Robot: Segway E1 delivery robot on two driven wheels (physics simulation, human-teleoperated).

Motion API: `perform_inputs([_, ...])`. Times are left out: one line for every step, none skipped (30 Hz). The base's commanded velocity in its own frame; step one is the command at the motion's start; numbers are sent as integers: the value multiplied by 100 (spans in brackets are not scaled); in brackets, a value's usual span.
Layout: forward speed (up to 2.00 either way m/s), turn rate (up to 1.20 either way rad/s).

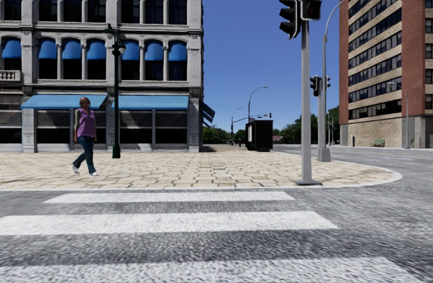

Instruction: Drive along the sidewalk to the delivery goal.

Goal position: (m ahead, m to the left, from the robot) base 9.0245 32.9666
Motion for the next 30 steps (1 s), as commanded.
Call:
perform_inputs([124, 0])
perform_inputs([124, 0])
perform_inputs([124, 0])
perform_inputs([124, 0])
perform_inputs([124, 0])
perform_inputs([124, 0])
perform_inputs([124, 0])
perform_inputs([124, 0])
perform_inputs([124, 0])
perform_inputs([127, 0])
perform_inputs([137, 0])
perform_inputs([140, 0])
perform_inputs([140, 0])
perform_inputs([141, 0])
perform_inputs([140, 0])
perform_inputs([140, 0])
perform_inputs([140, 0])
perform_inputs([140, 0])
perform_inputs([144, 0])
perform_inputs([147, 0])
perform_inputs([148, 0])
perform_inputs([148, 0])
perform_inputs([148, 0])
perform_inputs([148, 0])
perform_inputs([148, 0])
perform_inputs([148, 0])
perform_inputs([148, 0])
perform_inputs([148, 0])
perform_inputs([148, 0])
perform_inputs([148, 0])
